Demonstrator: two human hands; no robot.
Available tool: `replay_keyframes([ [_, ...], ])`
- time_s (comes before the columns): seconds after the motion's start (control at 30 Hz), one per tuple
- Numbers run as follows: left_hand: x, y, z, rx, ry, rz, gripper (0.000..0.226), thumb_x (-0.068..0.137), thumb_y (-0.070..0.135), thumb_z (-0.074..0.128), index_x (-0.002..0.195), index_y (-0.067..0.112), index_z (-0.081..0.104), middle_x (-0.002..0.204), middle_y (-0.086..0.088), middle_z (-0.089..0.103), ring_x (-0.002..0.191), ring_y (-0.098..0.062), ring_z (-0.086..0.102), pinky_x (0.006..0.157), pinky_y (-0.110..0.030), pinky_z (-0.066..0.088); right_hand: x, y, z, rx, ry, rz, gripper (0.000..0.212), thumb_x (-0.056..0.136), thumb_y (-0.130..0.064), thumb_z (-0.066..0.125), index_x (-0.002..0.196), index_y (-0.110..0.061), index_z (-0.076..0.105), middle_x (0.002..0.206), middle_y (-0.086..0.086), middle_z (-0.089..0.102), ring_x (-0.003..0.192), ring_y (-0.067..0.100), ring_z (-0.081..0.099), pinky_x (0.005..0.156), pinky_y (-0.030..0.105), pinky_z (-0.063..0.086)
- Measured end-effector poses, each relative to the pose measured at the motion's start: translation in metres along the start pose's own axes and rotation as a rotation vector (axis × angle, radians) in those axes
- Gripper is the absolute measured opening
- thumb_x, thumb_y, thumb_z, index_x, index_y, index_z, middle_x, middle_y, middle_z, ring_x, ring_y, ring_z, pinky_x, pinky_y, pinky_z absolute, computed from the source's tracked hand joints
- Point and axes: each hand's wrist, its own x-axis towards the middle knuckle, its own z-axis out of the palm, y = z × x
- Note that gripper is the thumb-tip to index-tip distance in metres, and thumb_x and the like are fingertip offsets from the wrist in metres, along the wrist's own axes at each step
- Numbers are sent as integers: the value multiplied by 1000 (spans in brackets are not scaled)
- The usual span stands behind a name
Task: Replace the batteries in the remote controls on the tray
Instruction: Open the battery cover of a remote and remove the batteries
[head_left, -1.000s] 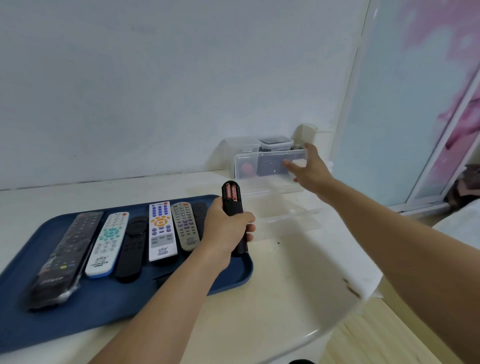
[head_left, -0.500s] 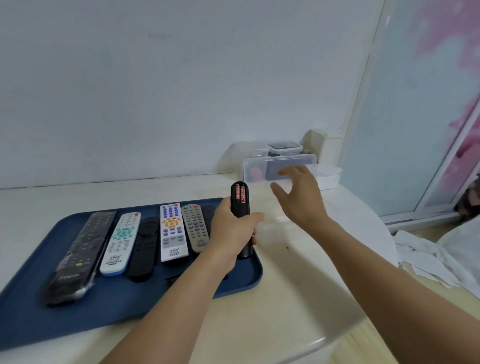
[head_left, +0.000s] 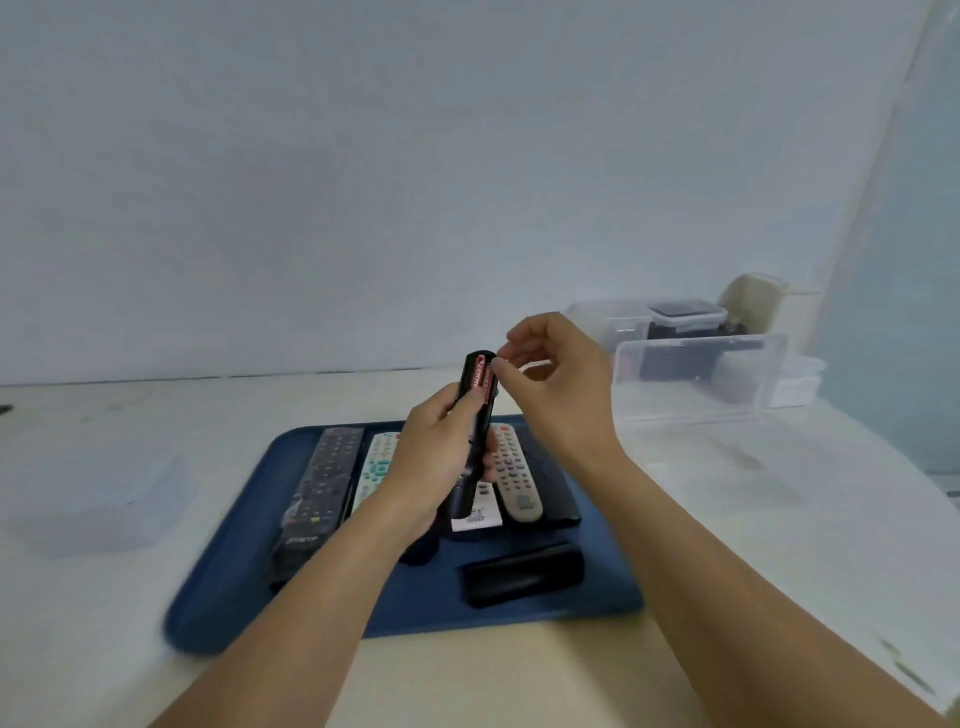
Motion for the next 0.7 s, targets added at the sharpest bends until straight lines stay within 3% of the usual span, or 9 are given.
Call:
replay_keyframes([
  [0.2, 1, -13, -18, -7, -71, 18, 24, 105, 33, 53, 94, 17, 68, 70, -13, 61, 61, -26, 61, 60, -39, 57, -14, 13, 33, 6, -15, -36, 19, 84, -2, 73, 96, -14, 65, 83, -7, 73, 76, 8, 70, 68, 13, 50],
  [0.37, -1, -18, -11, 55, -26, 109, 25, 106, 32, 51, 97, 14, 66, 68, -13, 63, 55, -27, 59, 51, -35, 52, -18, 12, 27, -49, 13, -55, 20, 85, -7, 76, 99, -16, 66, 84, -11, 72, 77, 5, 70, 71, 14, 52],
  [0.5, -4, -18, -9, 104, -26, 132, 23, 105, 29, 52, 100, 13, 66, 68, -12, 63, 54, -28, 58, 50, -36, 52, -22, 13, 17, -66, 7, -67, 20, 85, -8, 76, 101, -15, 68, 84, -11, 72, 80, 5, 71, 75, 21, 57],
  [0.7, -5, -20, -8, 225, -35, 186, 15, 104, 23, 55, 101, 13, 66, 75, -20, 66, 52, -25, 61, 50, -40, 56, -21, 15, 11, -73, 12, -66, 17, 86, -8, 76, 100, -15, 70, 83, -13, 73, 82, 4, 71, 74, 19, 57],
])
